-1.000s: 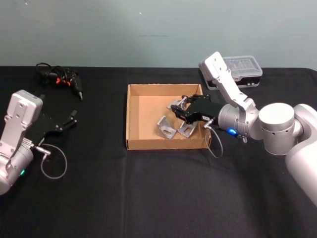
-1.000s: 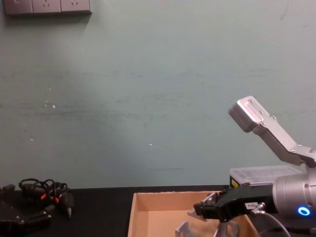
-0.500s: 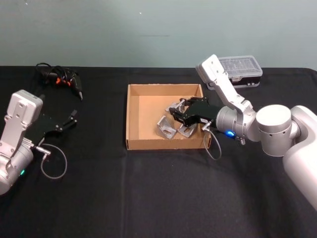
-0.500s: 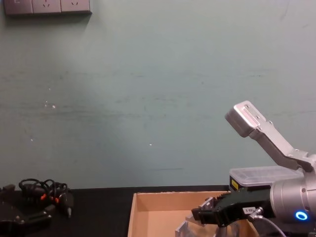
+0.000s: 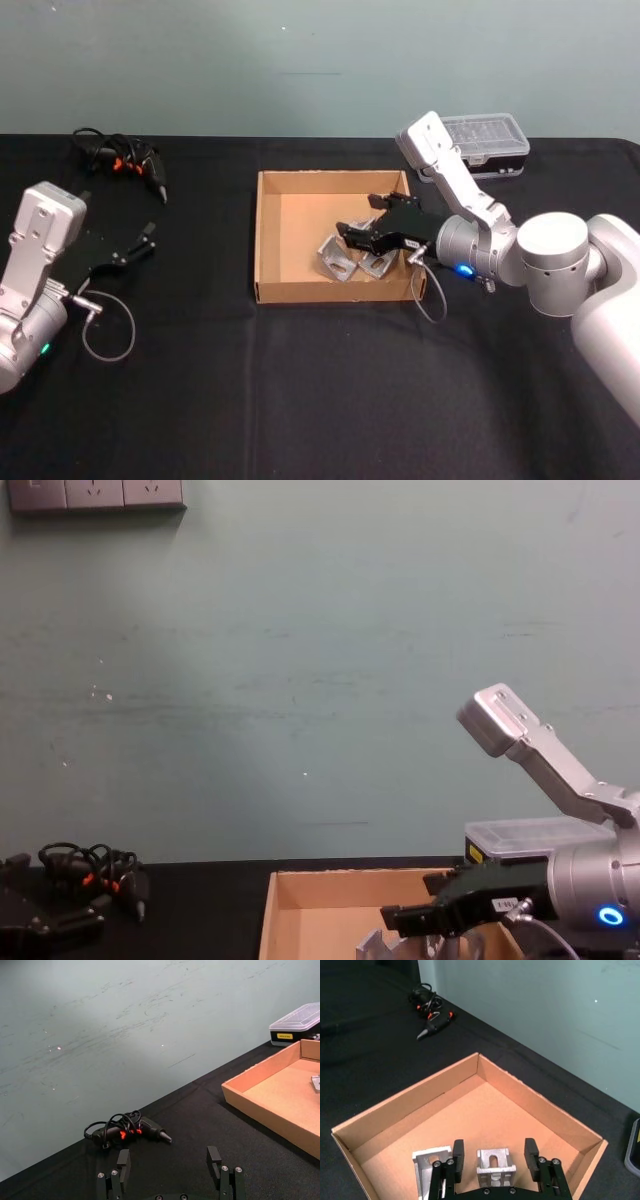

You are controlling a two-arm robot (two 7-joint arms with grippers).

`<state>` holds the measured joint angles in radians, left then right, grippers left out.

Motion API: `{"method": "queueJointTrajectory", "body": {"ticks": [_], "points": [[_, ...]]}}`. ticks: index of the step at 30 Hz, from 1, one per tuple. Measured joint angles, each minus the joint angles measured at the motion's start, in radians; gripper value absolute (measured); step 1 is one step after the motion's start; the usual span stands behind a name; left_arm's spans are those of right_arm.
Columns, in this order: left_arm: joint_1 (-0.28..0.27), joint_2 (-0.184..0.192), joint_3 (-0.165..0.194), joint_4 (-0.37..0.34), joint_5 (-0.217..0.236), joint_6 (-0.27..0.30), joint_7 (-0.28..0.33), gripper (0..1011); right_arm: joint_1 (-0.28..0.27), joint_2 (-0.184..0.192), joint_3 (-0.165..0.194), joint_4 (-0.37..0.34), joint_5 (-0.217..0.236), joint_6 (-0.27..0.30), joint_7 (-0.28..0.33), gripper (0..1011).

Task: Use one hand to pick up the angle iron from the table and place it into the box.

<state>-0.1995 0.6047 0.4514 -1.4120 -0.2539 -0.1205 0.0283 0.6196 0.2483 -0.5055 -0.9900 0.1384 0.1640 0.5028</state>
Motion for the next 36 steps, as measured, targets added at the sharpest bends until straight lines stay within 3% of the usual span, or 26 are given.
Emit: {"method": "queueJointTrajectory", "body": {"ticks": [2, 10, 22, 28, 36], "points": [[0.000, 0.000, 0.000, 0.000, 0.000, 0.000, 0.000, 1000, -0.005, 0.002, 0.006, -0.012, 0.000, -0.003, -0.007, 824], [0.000, 0.000, 0.000, 0.000, 0.000, 0.000, 0.000, 1000, -0.019, 0.012, 0.014, -0.063, -0.009, -0.006, -0.028, 1004], [0.000, 0.000, 0.000, 0.000, 0.000, 0.000, 0.000, 1000, -0.078, 0.051, 0.032, -0.194, -0.043, -0.015, -0.077, 1004], [0.000, 0.000, 0.000, 0.000, 0.000, 0.000, 0.000, 1000, -0.156, 0.094, 0.067, -0.310, -0.069, -0.049, -0.122, 1004], [0.000, 0.000, 0.000, 0.000, 0.000, 0.000, 0.000, 1000, -0.237, 0.135, 0.112, -0.408, -0.107, -0.095, -0.172, 1004]]}}
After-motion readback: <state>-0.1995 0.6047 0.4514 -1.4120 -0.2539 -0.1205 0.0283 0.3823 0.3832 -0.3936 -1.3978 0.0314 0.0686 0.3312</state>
